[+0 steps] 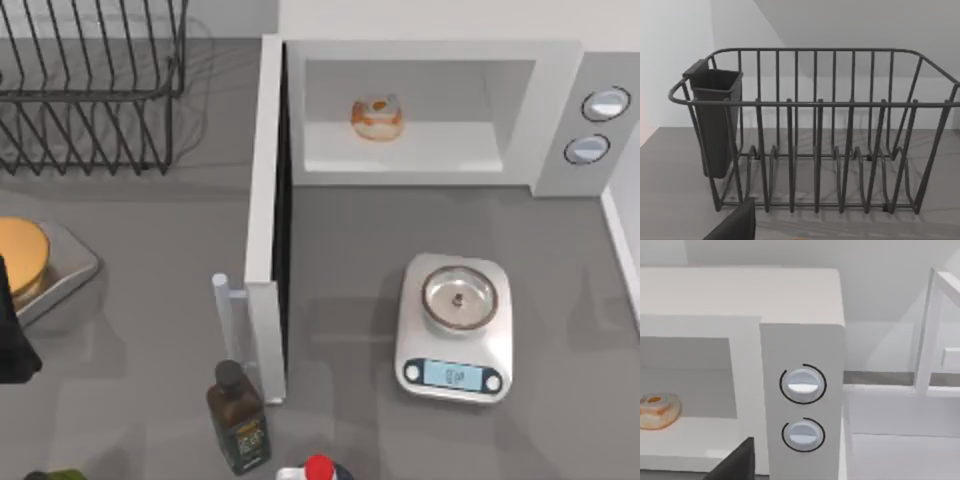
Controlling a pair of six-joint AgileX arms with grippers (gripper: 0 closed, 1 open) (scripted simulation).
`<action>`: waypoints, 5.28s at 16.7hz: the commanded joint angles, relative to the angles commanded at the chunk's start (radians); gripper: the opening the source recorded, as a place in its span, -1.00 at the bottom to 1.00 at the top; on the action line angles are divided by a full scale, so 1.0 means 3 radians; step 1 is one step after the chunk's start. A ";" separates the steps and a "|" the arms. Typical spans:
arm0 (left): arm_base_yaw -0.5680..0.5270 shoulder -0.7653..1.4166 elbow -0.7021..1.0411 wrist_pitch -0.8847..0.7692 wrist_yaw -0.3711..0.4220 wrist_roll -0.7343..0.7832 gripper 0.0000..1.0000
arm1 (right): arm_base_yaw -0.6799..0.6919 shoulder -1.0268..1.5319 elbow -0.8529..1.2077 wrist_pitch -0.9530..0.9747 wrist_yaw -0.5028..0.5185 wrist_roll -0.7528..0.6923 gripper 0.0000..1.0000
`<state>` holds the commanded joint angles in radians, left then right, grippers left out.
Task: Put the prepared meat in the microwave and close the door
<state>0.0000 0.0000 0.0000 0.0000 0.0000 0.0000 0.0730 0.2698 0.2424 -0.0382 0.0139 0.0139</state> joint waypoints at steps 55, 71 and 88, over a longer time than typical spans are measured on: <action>0.0396 0.1494 -0.0137 0.1610 0.0417 0.0028 -1.00 | -0.0243 -0.0899 -0.0808 0.0127 -0.0046 -0.0046 1.00; 0.0387 0.2906 -0.0161 0.3097 0.0418 0.0040 -1.00 | -0.0243 -0.0899 -0.0808 0.0127 -0.0046 -0.0046 1.00; -0.0149 0.2881 0.0288 0.2228 -0.0069 -0.0154 -1.00 | -0.0243 -0.0899 -0.0808 0.0127 -0.0046 -0.0046 1.00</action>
<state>-0.0446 0.8644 0.0863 0.6684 -0.0208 -0.0463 0.0000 0.0000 0.0000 0.0000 0.0000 0.0000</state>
